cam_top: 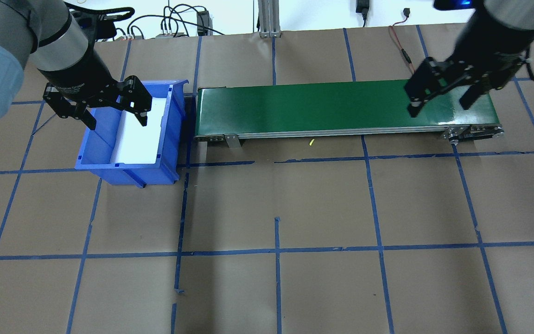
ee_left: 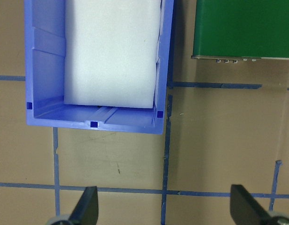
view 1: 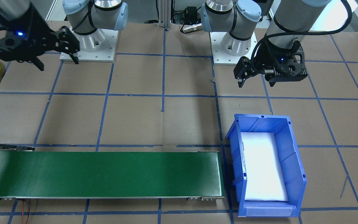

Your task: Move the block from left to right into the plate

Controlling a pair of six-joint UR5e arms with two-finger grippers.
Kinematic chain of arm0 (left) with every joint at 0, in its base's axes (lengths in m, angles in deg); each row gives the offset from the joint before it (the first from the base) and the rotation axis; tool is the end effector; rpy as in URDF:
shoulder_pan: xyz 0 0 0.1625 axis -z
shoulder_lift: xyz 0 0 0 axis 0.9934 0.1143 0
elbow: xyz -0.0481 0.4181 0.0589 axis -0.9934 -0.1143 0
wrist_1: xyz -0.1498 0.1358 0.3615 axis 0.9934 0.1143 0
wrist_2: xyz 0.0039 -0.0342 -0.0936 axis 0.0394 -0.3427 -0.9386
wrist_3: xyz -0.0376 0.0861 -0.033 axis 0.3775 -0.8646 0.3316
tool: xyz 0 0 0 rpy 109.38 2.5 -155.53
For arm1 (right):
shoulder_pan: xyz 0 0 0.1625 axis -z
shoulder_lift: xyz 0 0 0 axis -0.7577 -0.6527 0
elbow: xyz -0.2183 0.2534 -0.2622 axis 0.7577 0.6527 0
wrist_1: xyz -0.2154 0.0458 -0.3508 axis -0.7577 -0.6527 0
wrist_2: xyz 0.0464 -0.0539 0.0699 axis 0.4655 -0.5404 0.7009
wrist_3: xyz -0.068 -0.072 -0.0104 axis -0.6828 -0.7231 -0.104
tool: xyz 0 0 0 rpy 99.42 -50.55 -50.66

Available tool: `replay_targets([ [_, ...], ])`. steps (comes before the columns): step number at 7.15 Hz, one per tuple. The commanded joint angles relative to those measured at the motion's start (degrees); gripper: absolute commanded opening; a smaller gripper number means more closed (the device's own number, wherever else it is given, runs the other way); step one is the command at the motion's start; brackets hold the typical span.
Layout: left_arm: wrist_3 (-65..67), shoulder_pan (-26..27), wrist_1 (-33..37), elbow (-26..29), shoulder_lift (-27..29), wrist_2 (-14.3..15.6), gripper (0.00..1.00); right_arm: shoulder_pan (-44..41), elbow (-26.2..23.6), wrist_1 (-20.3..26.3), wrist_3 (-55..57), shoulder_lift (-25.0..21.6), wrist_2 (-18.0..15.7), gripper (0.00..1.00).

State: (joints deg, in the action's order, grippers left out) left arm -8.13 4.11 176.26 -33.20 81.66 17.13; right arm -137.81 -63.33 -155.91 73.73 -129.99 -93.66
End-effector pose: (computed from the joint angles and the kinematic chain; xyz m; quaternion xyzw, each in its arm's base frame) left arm -0.1104 -0.4924 0.4723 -0.0241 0.9996 0.0084 0.0094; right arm 0.1296 -0.4772 0.5067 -0.0751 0.9962 0.0126 0.0427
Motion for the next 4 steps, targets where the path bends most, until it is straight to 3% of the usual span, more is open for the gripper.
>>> replay_targets([
  [1, 0.0, 0.0, -0.2, 0.1, 0.0, -0.2, 1.00, -9.2, -2.3, -10.8, 16.3, 1.0, -2.4, 1.00],
  [3, 0.0, 0.3, -0.2, 0.1, -0.1, -0.9, 1.00, -6.9, -0.6, -10.2, 17.3, 1.0, -4.0, 1.00],
  [4, -0.2, 0.5, 0.1, 0.5, 0.0, -0.9, 1.00, -6.6, -0.3, -9.4, 23.5, 1.0, -3.9, 1.00],
])
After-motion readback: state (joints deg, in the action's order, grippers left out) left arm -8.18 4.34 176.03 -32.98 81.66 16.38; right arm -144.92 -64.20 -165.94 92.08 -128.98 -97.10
